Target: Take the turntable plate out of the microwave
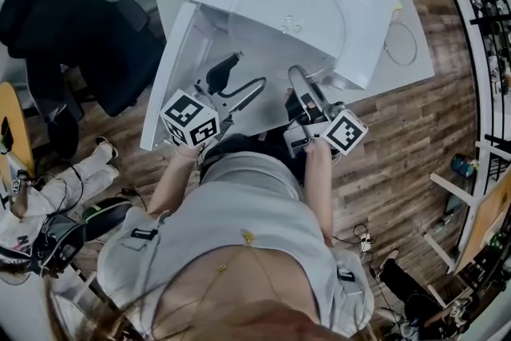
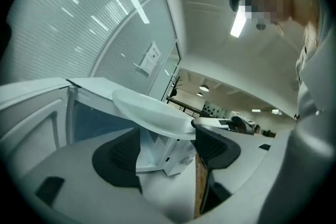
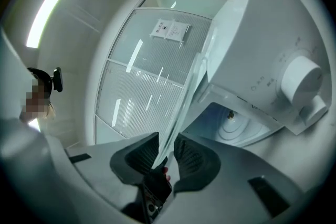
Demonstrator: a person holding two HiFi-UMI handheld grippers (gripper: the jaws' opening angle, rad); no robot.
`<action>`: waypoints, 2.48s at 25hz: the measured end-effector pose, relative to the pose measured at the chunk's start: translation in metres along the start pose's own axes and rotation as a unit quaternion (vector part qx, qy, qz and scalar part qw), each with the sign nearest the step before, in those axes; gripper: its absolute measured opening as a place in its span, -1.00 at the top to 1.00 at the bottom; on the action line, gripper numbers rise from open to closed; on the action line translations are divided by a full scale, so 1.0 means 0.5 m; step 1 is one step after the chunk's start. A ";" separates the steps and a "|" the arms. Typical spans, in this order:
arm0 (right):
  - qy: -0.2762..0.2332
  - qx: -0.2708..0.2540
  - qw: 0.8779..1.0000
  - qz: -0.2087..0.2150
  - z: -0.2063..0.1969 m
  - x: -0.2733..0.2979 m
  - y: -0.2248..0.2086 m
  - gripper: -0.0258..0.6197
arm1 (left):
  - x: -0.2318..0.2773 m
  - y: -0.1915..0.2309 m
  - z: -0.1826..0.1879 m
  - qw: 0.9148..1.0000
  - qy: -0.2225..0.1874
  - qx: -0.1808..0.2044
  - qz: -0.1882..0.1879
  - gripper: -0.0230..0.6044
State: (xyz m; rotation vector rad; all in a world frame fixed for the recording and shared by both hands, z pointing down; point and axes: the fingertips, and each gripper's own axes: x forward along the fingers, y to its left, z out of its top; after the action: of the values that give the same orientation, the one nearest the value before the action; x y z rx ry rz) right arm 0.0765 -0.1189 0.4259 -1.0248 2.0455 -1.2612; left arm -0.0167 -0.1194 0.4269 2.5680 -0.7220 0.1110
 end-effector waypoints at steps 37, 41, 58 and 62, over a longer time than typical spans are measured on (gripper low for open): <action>0.032 -0.405 0.889 -0.212 0.031 -0.053 0.019 0.20 | 0.087 0.007 0.032 0.998 -0.022 0.050 0.040 -0.12; 0.063 -0.478 0.835 -0.266 0.046 -0.047 0.000 0.13 | 0.091 0.007 0.033 0.997 -0.023 0.051 0.049 -0.12; 0.061 -0.464 0.833 -0.296 0.092 -0.003 -0.036 0.13 | 0.136 0.033 0.044 0.993 0.005 0.046 0.104 -0.12; 0.068 -0.460 0.837 -0.290 0.087 0.006 -0.036 0.13 | 0.144 0.041 0.051 0.992 0.008 0.046 0.116 -0.12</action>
State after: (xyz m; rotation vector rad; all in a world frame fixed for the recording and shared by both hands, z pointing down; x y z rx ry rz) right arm 0.1132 -0.1483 0.4235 -2.1608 2.6119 -0.4997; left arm 0.0331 -0.1806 0.4272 2.5573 -1.0289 0.2456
